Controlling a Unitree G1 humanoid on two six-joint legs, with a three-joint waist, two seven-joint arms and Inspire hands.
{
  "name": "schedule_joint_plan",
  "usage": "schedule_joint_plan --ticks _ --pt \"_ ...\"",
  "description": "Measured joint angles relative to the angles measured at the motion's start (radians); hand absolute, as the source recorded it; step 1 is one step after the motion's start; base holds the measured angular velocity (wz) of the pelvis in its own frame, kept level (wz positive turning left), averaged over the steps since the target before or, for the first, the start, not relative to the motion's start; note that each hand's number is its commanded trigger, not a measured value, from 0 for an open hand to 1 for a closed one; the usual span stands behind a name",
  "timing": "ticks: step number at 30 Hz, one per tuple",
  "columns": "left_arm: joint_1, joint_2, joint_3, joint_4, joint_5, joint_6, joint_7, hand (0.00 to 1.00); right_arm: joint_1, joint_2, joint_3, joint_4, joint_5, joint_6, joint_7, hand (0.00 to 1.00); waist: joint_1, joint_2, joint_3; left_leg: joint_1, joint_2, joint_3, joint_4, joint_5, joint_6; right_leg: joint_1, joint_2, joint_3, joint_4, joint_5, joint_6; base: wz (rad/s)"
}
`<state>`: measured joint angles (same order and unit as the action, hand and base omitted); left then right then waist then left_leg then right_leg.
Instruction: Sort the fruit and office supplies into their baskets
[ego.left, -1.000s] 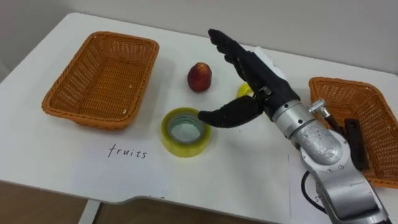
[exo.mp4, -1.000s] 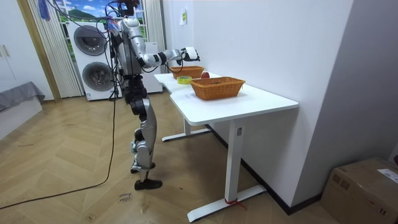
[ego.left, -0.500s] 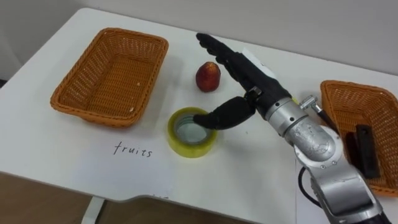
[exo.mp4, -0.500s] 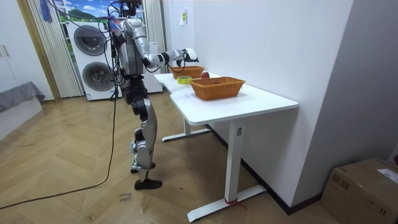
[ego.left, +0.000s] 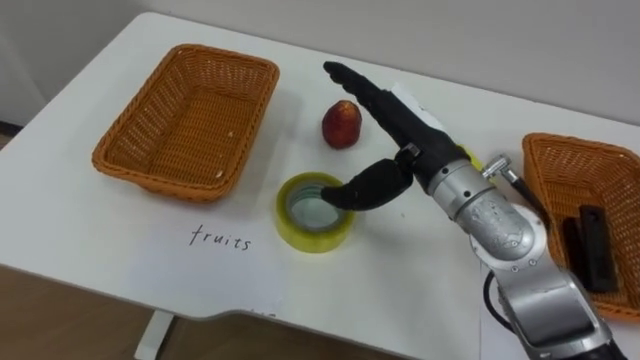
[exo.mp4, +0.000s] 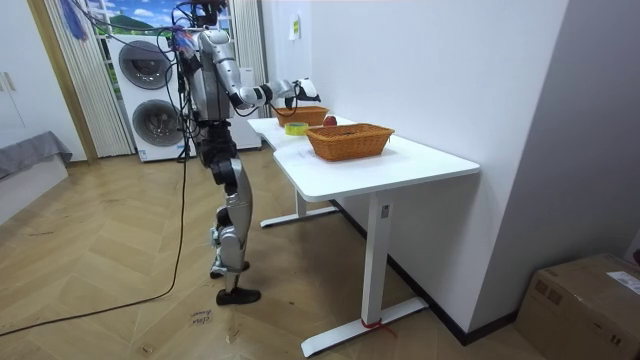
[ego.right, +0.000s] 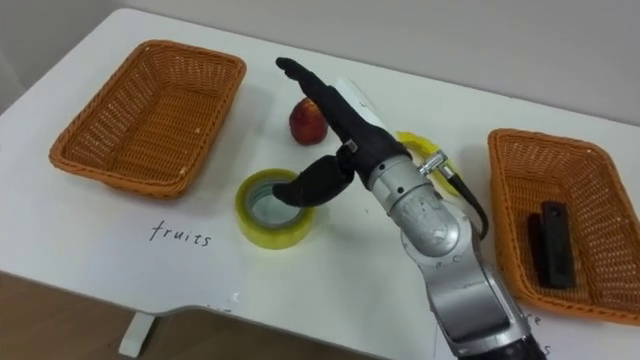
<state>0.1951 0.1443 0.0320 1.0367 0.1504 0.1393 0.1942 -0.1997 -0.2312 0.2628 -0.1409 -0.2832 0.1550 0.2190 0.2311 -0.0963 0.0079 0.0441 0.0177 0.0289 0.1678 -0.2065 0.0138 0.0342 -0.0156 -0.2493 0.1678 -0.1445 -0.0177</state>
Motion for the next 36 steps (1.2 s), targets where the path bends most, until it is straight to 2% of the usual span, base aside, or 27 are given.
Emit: schedule_joint_plan --ticks 8,13,26,31,36 --pt "0.013 0.001 -0.007 0.0 0.0 0.007 0.001 0.0 -0.002 0.006 0.003 0.023 -0.003 0.0 -0.024 0.0 0.003 0.001 0.0009 0.002 -0.004 -0.004 0.0 0.002 0.001 0.003 -0.001 0.0 0.0 0.0 0.0 0.0" --pt "0.02 0.002 -0.019 0.0 -0.001 0.007 0.0 0.0 -0.016 0.044 0.037 0.066 -0.017 0.0 -0.038 0.0 0.001 0.002 0.0022 0.002 -0.005 -0.004 0.001 0.004 0.001 0.003 -0.002 0.0 0.0 0.0 0.0 0.0" --pt "0.025 0.001 -0.037 -0.028 0.019 0.008 -0.009 0.0 -0.038 0.05 0.07 0.066 -0.03 0.0 -0.032 0.0 0.023 0.003 0.0046 0.001 -0.006 -0.008 -0.003 0.004 0.001 0.002 -0.001 -0.005 0.0 0.0 0.0 0.01" --pt "0.027 0.001 -0.038 -0.041 0.019 0.019 -0.01 0.0 -0.059 0.067 0.079 0.1 -0.054 0.001 -0.033 0.0 0.024 0.007 0.0089 0.0 -0.005 -0.01 -0.007 0.004 0.001 -0.001 -0.001 -0.004 0.0 0.0 0.0 0.01" --pt "0.02 0.001 -0.047 -0.068 0.019 0.024 -0.011 0.0 -0.096 0.07 0.11 0.135 -0.094 0.013 -0.034 0.0 0.024 0.003 0.0062 -0.017 -0.005 -0.008 -0.005 0.004 0.001 -0.015 0.0 -0.004 -0.001 0.0 0.0 0.0"
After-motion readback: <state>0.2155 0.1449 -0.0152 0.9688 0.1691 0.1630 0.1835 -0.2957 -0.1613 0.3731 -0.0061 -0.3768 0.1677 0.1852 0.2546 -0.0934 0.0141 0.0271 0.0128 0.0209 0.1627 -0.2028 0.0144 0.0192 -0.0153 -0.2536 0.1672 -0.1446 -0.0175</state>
